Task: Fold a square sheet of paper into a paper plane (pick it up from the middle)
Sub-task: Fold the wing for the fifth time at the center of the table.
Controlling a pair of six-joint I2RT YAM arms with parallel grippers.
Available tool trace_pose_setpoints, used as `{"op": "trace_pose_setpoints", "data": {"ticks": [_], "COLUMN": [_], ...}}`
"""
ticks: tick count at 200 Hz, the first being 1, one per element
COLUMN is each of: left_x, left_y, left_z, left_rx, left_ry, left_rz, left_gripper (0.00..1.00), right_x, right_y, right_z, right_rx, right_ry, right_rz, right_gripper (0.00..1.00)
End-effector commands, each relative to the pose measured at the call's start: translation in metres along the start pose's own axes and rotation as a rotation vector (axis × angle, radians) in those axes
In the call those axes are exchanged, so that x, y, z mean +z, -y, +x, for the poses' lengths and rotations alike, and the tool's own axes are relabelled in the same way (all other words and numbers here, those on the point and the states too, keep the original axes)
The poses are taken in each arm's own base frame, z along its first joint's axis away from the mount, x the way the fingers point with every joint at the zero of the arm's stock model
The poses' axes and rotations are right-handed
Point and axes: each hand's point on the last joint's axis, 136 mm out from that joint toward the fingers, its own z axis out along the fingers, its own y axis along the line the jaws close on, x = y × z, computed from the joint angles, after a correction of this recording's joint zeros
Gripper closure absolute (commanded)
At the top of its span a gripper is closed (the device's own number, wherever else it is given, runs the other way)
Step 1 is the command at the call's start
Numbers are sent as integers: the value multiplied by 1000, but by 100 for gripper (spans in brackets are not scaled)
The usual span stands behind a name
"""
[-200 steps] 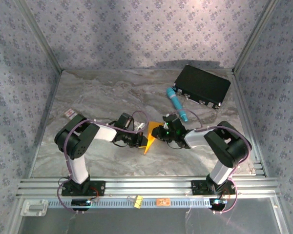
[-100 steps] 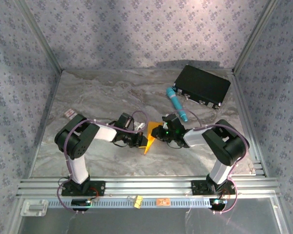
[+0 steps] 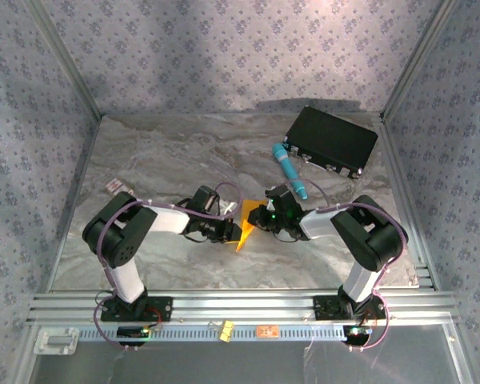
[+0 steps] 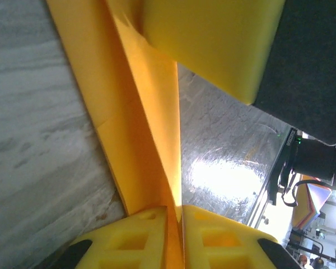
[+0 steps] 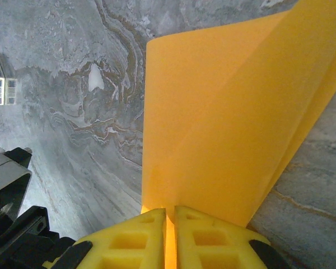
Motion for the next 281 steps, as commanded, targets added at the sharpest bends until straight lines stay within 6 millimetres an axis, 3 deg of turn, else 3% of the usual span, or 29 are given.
{"op": "trace_pose_setpoints", "data": {"ticks": [1,47,98,137,214,281], "left_x": [-3,-1,-5,-2,2,10], "left_y": [3,8,14,15,11,1], "left_z": [8,13,-7,-15,-7,12], "left_rx": [16,21,14,-6,-28,-62], "left_ry": [-17,-39,46,68,35,-52], "left_rz": [-2,26,8,19,36,53], "left_gripper": [89,91,81,80,100,100], "right_x": [9,10,10,10,11,12], "right_y": [34,35,36,34,34,37], "right_z": [20,23,25,25,27,28], "right_rx": [38,31,27,25,23,22], "right_ry": [-58,-67,-70,-71,-74,-81], "right_rz": [128,137,143,139,142,157], "right_gripper": [87,87,87,87,87,87]}}
